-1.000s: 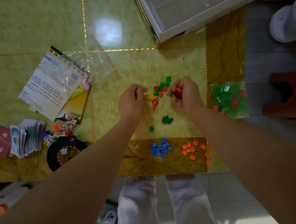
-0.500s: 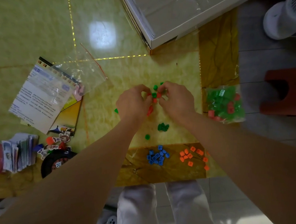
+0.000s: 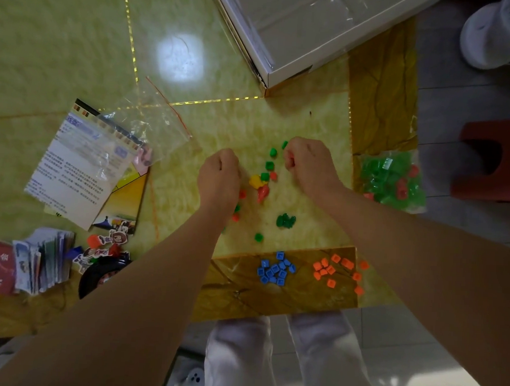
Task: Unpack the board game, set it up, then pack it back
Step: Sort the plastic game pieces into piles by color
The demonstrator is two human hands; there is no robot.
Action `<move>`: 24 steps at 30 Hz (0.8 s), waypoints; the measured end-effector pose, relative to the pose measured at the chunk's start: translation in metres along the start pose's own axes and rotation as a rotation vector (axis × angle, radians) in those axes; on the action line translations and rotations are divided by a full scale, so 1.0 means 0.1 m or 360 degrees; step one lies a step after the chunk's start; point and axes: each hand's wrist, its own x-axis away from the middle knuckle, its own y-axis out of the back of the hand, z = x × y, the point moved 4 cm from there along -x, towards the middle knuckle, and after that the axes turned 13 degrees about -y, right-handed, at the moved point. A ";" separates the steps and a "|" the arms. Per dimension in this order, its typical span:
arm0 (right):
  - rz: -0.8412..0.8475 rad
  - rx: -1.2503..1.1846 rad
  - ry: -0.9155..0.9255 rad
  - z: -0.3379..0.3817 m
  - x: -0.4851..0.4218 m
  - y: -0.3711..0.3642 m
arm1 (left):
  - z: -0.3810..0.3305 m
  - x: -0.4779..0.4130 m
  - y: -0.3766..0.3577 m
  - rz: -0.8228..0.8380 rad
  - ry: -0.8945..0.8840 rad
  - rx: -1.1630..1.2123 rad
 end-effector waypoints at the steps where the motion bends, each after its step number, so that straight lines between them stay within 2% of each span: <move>1: 0.0103 -0.0180 -0.0164 0.01 0.00 0.00 | 0.00 0.00 0.01 0.0032 0.0022 0.0114; 3: 0.0262 -0.0357 -0.0390 0.03 0.04 -0.01 | -0.01 0.01 0.03 0.0138 0.0016 0.0256; 5: 0.0332 -0.0381 -0.0441 0.00 0.06 -0.01 | -0.02 0.02 0.05 0.0206 0.0056 0.0314; 7: 0.0392 -0.0457 -0.0468 -0.05 0.08 -0.01 | 0.01 0.05 0.08 0.0237 0.0213 0.0473; 9: 0.0410 -0.0479 -0.0496 -0.08 0.11 -0.01 | 0.04 0.10 0.11 0.0292 0.0471 0.0818; 11: 0.0336 -0.0313 -0.0463 -0.08 0.14 0.00 | 0.09 0.17 0.14 0.0339 0.0603 0.1027; 13: 0.0133 -0.0012 -0.0341 -0.08 0.14 0.00 | 0.15 0.21 0.19 0.0316 0.0612 0.1038; 16: -0.0145 0.0531 -0.0127 -0.15 0.11 -0.04 | 0.22 0.25 0.26 0.0289 0.0586 0.0891; 18: -0.0262 0.0809 -0.0042 -0.17 0.13 -0.08 | 0.23 0.27 0.28 0.0274 0.0515 0.0655; 22: -0.0404 0.1160 0.0154 -0.17 0.13 -0.17 | 0.19 0.25 0.32 0.0108 -0.0028 -0.0065; 24: -0.0436 0.1237 0.0143 -0.19 0.12 -0.21 | 0.20 0.26 0.29 0.0183 -0.0172 -0.0394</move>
